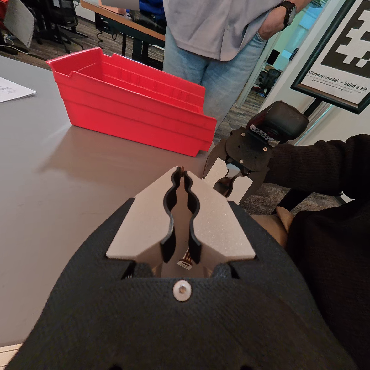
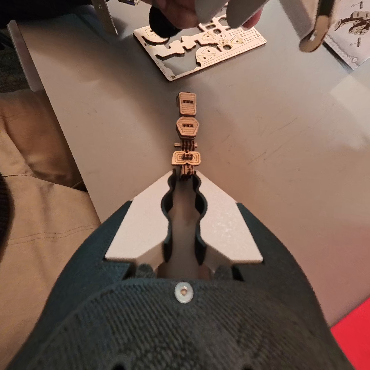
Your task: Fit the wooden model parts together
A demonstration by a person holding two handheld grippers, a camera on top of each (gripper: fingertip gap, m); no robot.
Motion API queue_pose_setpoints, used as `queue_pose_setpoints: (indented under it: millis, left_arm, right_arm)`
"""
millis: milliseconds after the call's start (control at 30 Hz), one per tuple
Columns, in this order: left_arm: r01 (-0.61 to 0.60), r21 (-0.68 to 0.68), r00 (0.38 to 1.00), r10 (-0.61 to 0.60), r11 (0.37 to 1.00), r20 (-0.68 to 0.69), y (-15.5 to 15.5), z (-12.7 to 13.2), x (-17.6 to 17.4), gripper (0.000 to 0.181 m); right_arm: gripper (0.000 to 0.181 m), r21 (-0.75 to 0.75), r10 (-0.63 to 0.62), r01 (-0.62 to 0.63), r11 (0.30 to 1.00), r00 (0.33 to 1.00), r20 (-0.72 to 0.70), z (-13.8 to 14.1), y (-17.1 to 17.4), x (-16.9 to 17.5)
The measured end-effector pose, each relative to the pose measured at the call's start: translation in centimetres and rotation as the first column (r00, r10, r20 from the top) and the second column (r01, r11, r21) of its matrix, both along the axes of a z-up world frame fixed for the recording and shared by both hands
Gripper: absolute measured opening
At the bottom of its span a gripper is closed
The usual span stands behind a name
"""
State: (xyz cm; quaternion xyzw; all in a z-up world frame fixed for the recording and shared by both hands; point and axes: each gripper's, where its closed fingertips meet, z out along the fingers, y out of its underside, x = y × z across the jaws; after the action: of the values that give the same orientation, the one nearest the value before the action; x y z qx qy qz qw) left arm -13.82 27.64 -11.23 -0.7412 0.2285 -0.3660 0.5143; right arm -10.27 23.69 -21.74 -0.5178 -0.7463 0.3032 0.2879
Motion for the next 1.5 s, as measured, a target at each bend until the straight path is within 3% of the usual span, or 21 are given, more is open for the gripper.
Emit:
queue_pose_setpoints:
  millis: [600, 833, 1067, 1500]
  left_arm:
    - [-0.013, -0.045, 0.998, 0.011, 0.999, -0.057, 0.3, -1.2, -0.5, 0.001]
    - [-0.01, -0.057, 0.988, 0.001, 0.998, -0.153, 0.2, -2.5, -0.6, 0.001]
    - [0.004, -0.074, 0.978, -0.02, 0.997, -0.209, 0.1, -3.7, -0.2, 0.002]
    - [0.102, -0.124, 0.992, -0.11, 0.987, -0.066, -0.9, -3.0, 0.6, 0.001]
  right_arm:
    - [0.03, -0.026, -0.022, 0.021, 0.999, 0.999, -0.046, 1.4, 0.2, 0.2]
    - [0.04, -0.085, -0.047, 0.038, 0.996, 0.993, -0.109, 3.2, -0.3, -0.2]
    - [0.044, -0.092, -0.071, 0.061, 0.994, 0.992, -0.107, 3.0, -0.4, -0.5]
    - [0.043, -0.06, -0.131, 0.124, 0.99, 0.985, -0.113, 3.4, -0.4, -1.6]
